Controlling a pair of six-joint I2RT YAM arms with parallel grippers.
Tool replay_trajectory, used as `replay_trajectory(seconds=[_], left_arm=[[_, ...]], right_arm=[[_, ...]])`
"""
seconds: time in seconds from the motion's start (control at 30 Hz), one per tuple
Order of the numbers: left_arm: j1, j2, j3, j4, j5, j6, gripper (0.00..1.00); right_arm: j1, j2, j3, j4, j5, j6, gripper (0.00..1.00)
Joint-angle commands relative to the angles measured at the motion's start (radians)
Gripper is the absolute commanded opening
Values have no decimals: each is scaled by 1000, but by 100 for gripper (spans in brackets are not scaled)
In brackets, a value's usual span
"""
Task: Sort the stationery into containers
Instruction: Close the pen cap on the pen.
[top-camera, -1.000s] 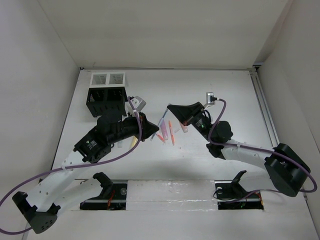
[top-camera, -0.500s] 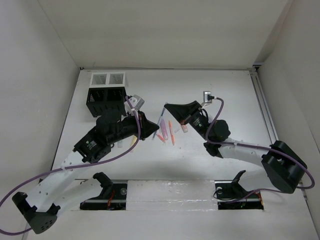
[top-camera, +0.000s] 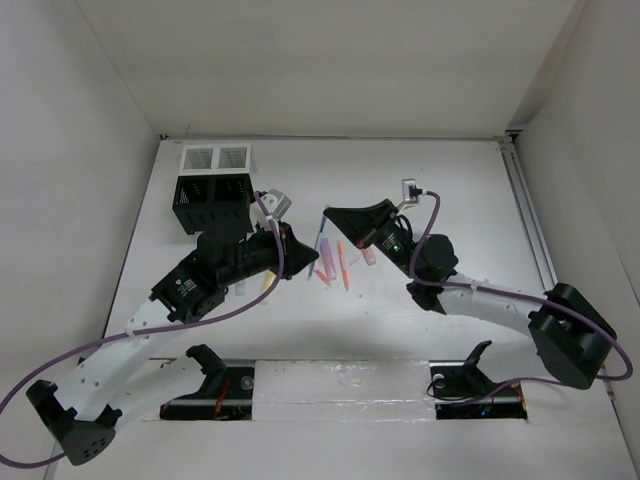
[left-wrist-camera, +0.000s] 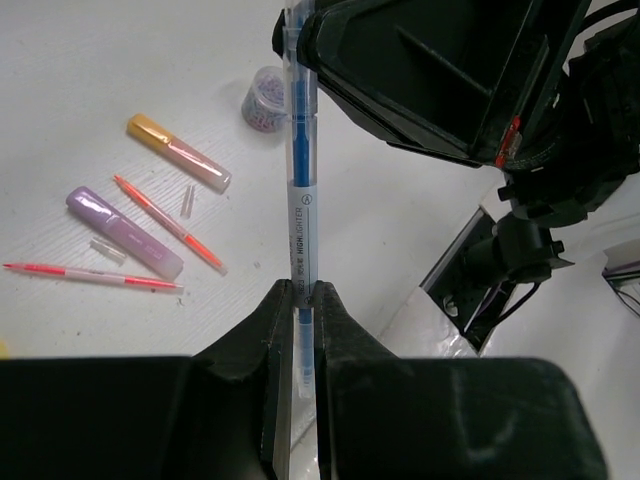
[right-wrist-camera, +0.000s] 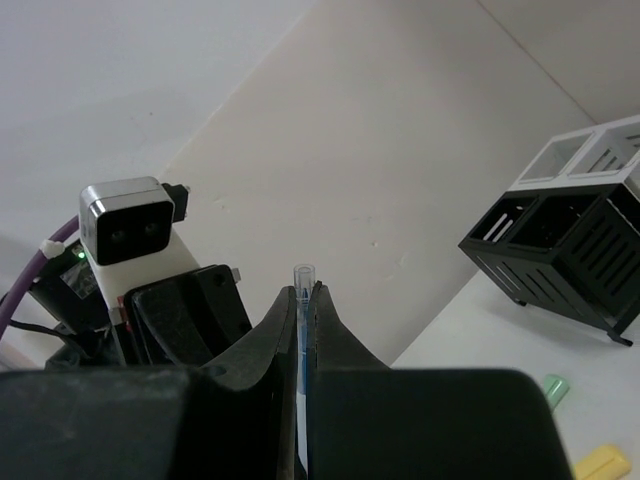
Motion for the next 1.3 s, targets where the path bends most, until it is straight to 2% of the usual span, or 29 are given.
replay_trajectory(seconds=[0.0, 0.3, 1.27], left_arm=[[4, -3, 60, 103, -28, 14, 0], [4, -3, 102, 60, -68, 67, 0], [4, -43, 92, 71, 3, 113, 0]], right_arm=[[36, -22, 42, -111, -103, -61, 0], [36, -31, 84, -281, -150, -127, 0], [36, 75, 136, -329, -311, -127, 0]])
